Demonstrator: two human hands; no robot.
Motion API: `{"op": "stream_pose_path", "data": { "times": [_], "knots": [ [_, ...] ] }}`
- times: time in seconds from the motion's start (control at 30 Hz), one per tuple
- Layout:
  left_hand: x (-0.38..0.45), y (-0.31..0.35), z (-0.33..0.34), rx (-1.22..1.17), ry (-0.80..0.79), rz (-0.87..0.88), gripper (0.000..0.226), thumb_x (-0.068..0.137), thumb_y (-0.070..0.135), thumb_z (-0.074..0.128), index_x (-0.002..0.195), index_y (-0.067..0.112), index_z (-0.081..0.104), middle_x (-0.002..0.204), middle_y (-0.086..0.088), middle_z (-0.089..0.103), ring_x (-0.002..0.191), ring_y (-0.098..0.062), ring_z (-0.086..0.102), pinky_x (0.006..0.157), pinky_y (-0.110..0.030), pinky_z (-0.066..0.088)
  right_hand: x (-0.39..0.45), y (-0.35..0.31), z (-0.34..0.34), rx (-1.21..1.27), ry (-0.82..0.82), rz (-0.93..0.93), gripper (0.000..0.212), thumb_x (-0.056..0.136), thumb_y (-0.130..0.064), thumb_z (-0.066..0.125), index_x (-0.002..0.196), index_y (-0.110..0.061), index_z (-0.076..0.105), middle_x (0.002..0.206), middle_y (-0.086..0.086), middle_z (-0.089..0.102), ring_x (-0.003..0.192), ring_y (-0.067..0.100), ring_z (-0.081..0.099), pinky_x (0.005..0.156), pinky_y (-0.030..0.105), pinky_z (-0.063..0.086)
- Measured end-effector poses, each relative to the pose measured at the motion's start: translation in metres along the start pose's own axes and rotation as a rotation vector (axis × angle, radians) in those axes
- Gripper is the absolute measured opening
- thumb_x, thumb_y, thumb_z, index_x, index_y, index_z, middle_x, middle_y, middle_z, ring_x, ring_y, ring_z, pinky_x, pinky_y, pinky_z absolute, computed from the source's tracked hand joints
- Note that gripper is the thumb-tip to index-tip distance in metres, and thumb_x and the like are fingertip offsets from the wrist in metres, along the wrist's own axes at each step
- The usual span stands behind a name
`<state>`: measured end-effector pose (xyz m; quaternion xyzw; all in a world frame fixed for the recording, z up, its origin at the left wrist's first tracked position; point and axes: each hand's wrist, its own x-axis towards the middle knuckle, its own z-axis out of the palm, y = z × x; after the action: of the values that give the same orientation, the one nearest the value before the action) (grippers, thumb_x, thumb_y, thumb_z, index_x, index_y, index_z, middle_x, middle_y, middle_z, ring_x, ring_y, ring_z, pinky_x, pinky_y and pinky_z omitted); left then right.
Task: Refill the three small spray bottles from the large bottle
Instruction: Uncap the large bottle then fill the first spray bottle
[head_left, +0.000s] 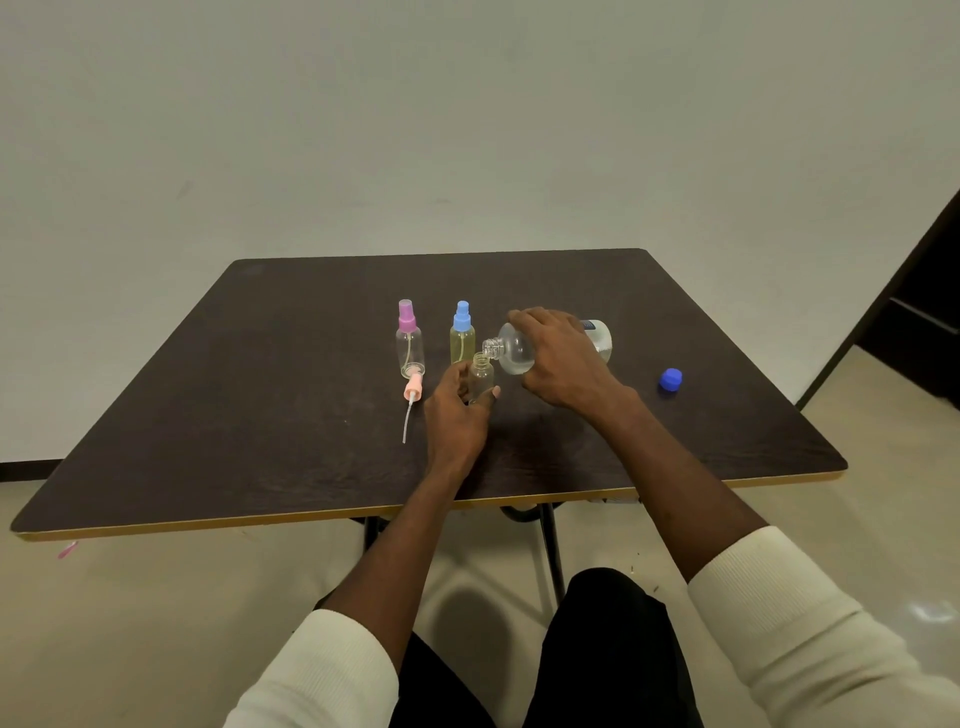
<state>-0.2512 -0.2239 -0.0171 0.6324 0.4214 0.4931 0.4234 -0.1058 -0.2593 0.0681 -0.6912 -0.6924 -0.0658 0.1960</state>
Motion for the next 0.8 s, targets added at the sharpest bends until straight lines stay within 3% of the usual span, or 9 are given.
{"op": "stream_pose_path", "data": {
  "times": [0.33, 0.6, 0.8],
  "knots": [
    [-0.0008, 0.0022, -0.0006, 0.0, -0.002, -0.004, 0.033, 0.086, 0.018, 0.076, 0.113, 0.027, 0.062, 0.103, 0.012, 0.07, 0.099, -0.002, 0.065, 0.085, -0.021, 0.05, 0.001, -0.0002, -0.0004, 0.003, -0.007, 0.007, 0.077, 0.071, -0.014, 0.074, 0.141, -0.014, 0.043, 0.139, 0.005, 0.05, 0.128, 0.028, 0.044, 0.11, 0.042, 0.029],
    [-0.0005, 0.0023, 0.0001, -0.004, 0.002, -0.024, 0.037, 0.086, 0.017, 0.076, 0.12, 0.019, 0.063, 0.106, 0.009, 0.071, 0.099, -0.002, 0.065, 0.082, -0.016, 0.047, 0.0006, -0.0004, -0.0006, 0.013, -0.016, 0.012, 0.078, 0.073, -0.015, 0.076, 0.142, -0.015, 0.042, 0.14, 0.005, 0.049, 0.13, 0.028, 0.042, 0.112, 0.043, 0.028],
    [-0.0004, 0.001, 0.0, -0.02, -0.002, -0.023, 0.036, 0.086, 0.016, 0.076, 0.119, 0.021, 0.062, 0.107, 0.009, 0.071, 0.101, -0.005, 0.066, 0.087, -0.024, 0.052, 0.0011, -0.0004, -0.0017, 0.003, -0.017, 0.008, 0.078, 0.072, -0.014, 0.076, 0.142, -0.015, 0.042, 0.14, 0.005, 0.049, 0.13, 0.028, 0.042, 0.112, 0.044, 0.028]
  ]
}}
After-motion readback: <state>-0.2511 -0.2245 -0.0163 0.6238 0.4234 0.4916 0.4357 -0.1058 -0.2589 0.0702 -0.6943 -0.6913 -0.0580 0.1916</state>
